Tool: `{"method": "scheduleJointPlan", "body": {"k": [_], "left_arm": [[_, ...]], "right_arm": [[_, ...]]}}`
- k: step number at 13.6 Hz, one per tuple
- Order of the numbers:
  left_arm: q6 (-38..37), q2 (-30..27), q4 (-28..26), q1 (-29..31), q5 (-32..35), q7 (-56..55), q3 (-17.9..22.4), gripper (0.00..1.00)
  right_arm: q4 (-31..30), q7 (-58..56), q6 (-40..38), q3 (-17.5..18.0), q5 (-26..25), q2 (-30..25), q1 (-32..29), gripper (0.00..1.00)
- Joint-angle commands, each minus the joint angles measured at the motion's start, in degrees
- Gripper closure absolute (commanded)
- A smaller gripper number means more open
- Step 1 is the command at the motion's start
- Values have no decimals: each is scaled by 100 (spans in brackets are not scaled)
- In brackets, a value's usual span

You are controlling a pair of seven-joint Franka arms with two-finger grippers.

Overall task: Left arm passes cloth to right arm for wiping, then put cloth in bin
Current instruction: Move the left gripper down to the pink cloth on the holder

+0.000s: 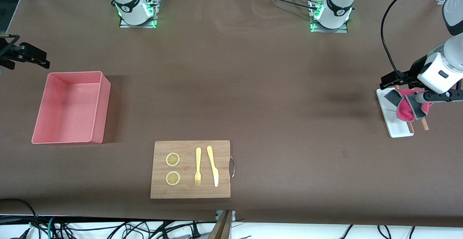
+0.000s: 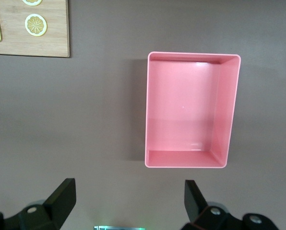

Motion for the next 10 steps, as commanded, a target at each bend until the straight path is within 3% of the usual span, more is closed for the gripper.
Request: {"method": "scheduleJointPlan", "body": {"k": [1,8,10], "left_arm": [[-110,-6,62,76,51,37,-29,0],[-180,64,132,138,59,20,-29,0],[-145,326,201,373,112,212,-20,0]], "right_arm": [[-72,56,46,35,92,-58,-61,0],[-72,47,46,44,83,-58,-61,0],[-72,38,46,35,83,-58,-61,0]]}}
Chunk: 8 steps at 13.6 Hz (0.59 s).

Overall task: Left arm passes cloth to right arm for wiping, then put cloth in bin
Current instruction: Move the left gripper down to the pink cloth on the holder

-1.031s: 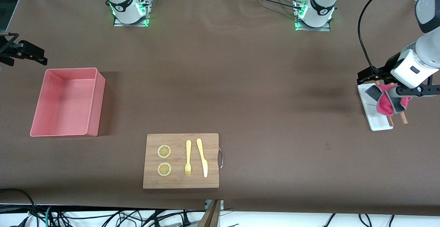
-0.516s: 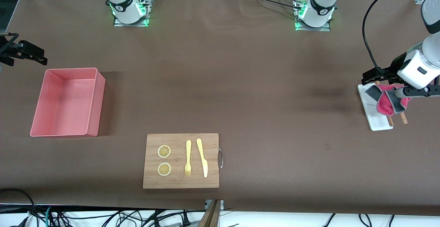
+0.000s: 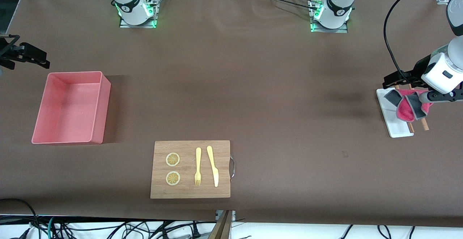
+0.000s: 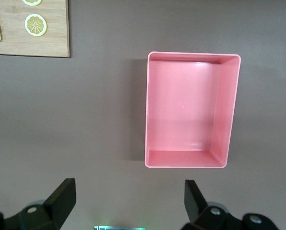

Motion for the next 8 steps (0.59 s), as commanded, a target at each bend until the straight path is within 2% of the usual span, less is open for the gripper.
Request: {"method": "scheduleJointPlan", "body": {"k": [1,3,6,8], "left_arm": [[-69,602,428,433,126,381,-24,0],[-69,1139,746,784,117,916,-7,0],[45,1755,878,1269,161,1358,11,0],[72,2142,1159,1341,843,1595,2,0]], "right_arm": [[-72,36,46,43,83,-59,-61,0],[-72,36,46,43,83,-50,-61,0],[-72,44,54,43,92,-50,-61,0],[-72,36,54,43,92,-41,-52,0]]}}
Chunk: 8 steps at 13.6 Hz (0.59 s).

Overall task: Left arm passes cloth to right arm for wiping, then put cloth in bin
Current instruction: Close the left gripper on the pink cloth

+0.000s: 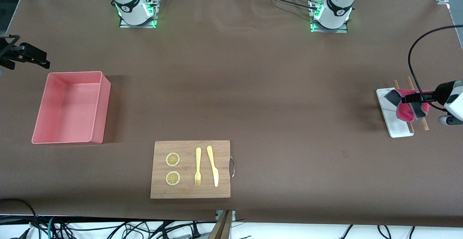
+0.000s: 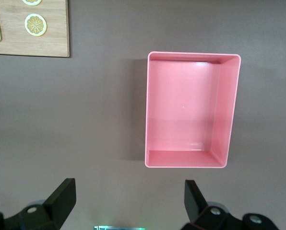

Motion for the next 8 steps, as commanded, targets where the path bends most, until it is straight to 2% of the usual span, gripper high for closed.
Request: {"method": "scheduleJointPlan", "body": {"k": [1,4,5,6,8], "left_arm": [[-130,583,600,30,805,244,-69,0],[-130,707,609,135,949,244,-61,0],[-130,725,609,136,957,261,-61,4],[-130,760,609,136,957,305,-61,9],[-130,804,618,136,1132,471,-61,29]], "right_arm": [[-71,53,54,40,92,-47,-51,0],[-71,62,54,40,92,-47,-59,0],[-71,62,54,40,92,-47,-59,0],[-71,62,54,40,92,-47,-59,0],[-71,36,54,40,92,-47,-59,0]]}}
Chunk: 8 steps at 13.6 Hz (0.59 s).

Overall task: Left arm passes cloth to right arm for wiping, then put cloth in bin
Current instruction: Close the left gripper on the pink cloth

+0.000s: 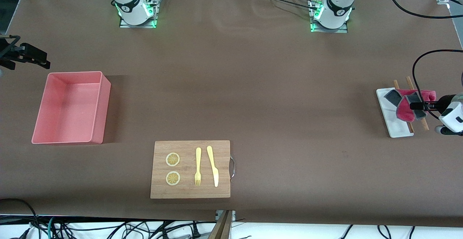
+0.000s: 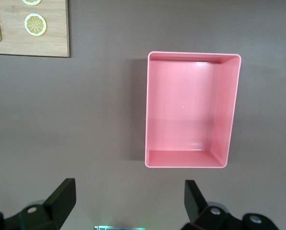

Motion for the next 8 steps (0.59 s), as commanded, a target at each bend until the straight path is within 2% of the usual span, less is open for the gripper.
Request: {"method": "scheduleJointPlan", "body": {"k": [1,5,7,8], "left_arm": [[-129,130,210,37,234,331,-45,40],[-129,139,210,73,261,420,-45,87],[-137,139,218,64,252,394,-53,100],[-146,139,279,38,252,376,-54,100]], "right_arm": [[-70,22,53,40,92,-52,-59,0],[-70,-13,53,40,22,-17,-59,0],[-70,-4,62,40,-58,36,-41,0],[-70,39,71,40,3,71,-41,0]]}}
